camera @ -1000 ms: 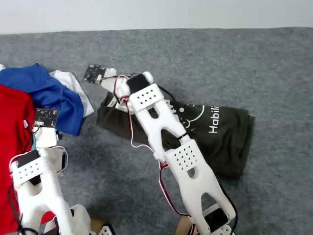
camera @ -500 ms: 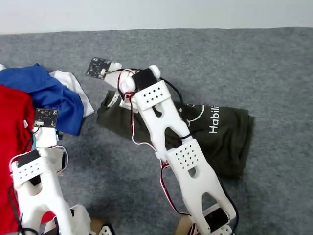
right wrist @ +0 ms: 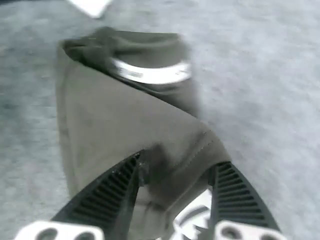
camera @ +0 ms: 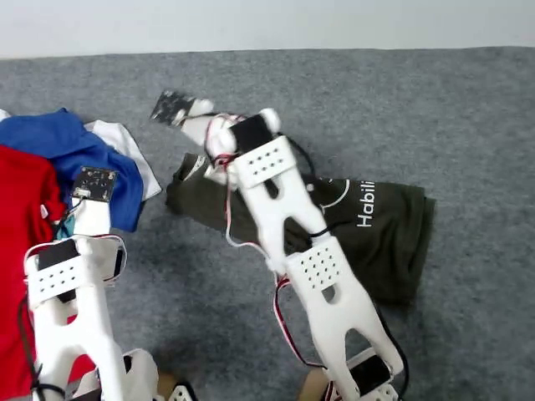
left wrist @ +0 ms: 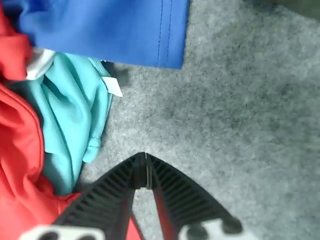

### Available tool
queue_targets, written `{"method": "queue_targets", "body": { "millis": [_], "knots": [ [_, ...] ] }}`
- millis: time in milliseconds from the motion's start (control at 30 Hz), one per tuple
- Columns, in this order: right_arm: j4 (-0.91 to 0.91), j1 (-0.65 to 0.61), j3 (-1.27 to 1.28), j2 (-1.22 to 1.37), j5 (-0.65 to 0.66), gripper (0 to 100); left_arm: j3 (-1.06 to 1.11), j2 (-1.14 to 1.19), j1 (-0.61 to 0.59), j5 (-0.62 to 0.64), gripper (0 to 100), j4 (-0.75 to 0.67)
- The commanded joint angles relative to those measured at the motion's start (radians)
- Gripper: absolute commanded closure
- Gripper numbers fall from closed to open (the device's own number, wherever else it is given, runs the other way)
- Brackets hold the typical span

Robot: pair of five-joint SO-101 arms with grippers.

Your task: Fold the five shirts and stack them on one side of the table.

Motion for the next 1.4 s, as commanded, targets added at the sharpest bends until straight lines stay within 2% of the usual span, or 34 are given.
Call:
{"method": "queue_targets", "body": {
  "millis": [0,133,333,567,667,967,1200,1367],
  "knots": [
    [0.007,-0.008,0.035,-0.048,-0.005,78.9,-0.041,-0.028,0.005,0.018,100,0.012],
    [0.001,0.062,0.084,-0.051,-0.009,77.3,-0.039,-0.028,0.005,0.020,100,0.012],
    [0.041,0.070,0.115,-0.127,-0.003,77.4,-0.045,-0.028,0.006,0.020,100,0.011],
    [0.039,-0.022,0.454,-0.232,0.031,77.3,-0.047,-0.028,0.006,0.018,100,0.012],
    [0.041,-0.025,0.525,-0.259,0.032,77.3,-0.047,-0.028,0.006,0.017,100,0.012],
    [0.041,0.147,0.589,-0.355,0.034,77.5,-0.051,-0.028,0.009,0.017,100,0.012],
    [0.044,0.278,0.624,-0.558,-0.069,77.5,-0.196,-0.021,0.163,0.025,100,0.063],
    [0.042,0.334,0.864,-0.771,-0.155,77.5,-0.262,-0.017,0.276,0.064,100,0.017]
  ]
}}
